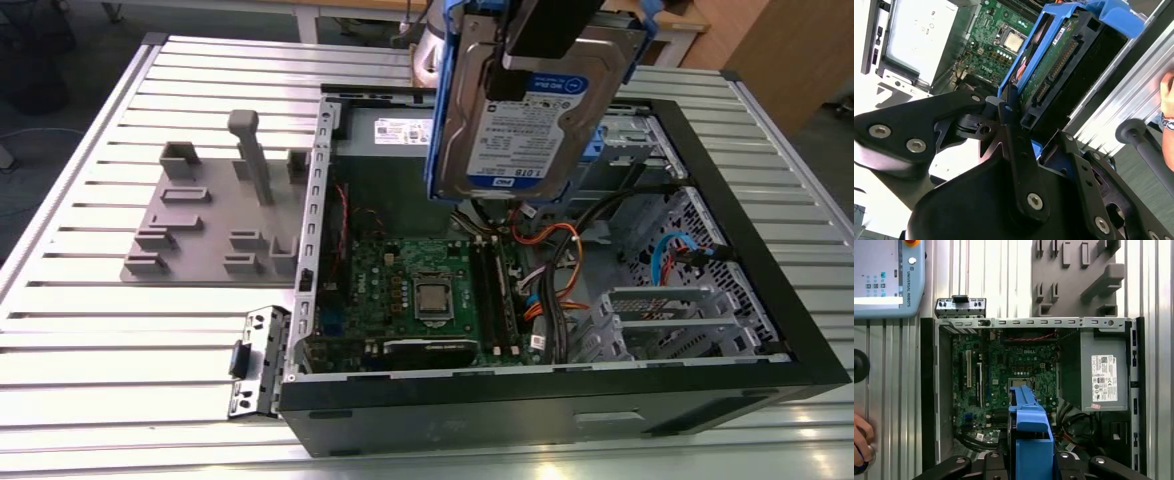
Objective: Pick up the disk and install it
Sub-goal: 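Pick up the disk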
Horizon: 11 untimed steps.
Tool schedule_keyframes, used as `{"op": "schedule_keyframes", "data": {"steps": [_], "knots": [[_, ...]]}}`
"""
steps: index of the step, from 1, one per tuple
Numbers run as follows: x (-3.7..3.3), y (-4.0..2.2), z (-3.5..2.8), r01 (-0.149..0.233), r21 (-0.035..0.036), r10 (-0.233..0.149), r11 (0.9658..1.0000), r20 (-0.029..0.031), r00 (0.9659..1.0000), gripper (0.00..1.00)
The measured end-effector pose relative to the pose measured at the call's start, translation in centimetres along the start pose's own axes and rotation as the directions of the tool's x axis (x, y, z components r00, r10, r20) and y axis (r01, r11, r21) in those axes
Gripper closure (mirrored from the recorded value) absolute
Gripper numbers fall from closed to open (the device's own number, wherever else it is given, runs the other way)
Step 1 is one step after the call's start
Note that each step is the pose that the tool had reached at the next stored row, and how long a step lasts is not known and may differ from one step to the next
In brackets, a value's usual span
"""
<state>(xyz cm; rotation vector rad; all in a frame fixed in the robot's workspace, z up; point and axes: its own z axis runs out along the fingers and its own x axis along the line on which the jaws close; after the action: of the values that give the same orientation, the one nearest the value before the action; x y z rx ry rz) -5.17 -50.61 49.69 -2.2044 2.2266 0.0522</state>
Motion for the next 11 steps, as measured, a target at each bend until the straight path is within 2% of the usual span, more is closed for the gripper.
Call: {"op": "schedule_keyframes", "data": {"steps": [11], "knots": [[0.79, -0.28, -0.03, 0.0, 0.0, 0.0, 1.0, -0.0001, 1.0, 0.64]]}}
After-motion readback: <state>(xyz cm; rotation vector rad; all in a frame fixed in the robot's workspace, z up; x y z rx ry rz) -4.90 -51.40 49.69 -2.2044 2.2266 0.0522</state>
